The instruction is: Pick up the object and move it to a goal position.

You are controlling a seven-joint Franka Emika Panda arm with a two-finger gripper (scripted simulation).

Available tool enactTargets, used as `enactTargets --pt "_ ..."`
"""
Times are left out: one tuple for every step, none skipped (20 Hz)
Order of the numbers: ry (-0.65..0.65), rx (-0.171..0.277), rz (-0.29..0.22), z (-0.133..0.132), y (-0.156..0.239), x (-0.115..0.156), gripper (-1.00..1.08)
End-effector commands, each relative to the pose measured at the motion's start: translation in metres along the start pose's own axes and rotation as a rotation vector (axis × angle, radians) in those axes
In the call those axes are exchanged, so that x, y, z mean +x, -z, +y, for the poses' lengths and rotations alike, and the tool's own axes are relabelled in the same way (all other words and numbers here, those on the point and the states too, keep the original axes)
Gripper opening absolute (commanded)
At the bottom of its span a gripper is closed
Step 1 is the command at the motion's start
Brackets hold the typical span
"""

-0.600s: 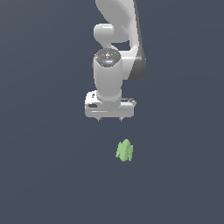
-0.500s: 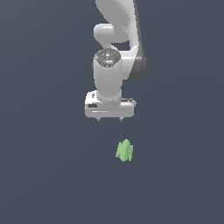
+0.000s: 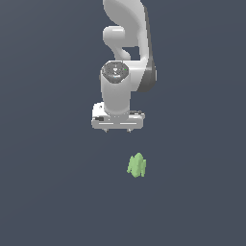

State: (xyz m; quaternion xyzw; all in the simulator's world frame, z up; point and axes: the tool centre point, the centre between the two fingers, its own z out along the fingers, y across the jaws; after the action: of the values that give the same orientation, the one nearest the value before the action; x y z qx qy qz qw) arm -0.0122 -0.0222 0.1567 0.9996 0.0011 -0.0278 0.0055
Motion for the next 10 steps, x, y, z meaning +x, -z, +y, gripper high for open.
enactTargets --pt "0.000 0.000 0.000 0.000 0.000 0.000 1.00" --pt "-0.001 0.000 0.001 -0.001 0.000 0.001 1.00" --pt "-0.003 0.000 0.002 -0.001 0.000 0.002 1.00" --pt "-0.006 0.000 0.002 -0.002 -0.001 0.003 1.00" --pt "-0.010 0.000 0.002 -0.003 -0.002 0.005 1.00" --pt "-0.015 0.000 0.003 -0.004 -0.003 0.007 1.00" --pt "-0.020 0.000 0.004 -0.006 -0.004 0.010 1.00" --pt "-0.026 0.000 0.005 -0.008 -0.006 0.013 1.00" --pt "-0.032 0.000 0.007 -0.010 -0.007 0.016 1.00" --pt "-0.040 0.000 0.008 -0.012 -0.009 0.019 1.00"
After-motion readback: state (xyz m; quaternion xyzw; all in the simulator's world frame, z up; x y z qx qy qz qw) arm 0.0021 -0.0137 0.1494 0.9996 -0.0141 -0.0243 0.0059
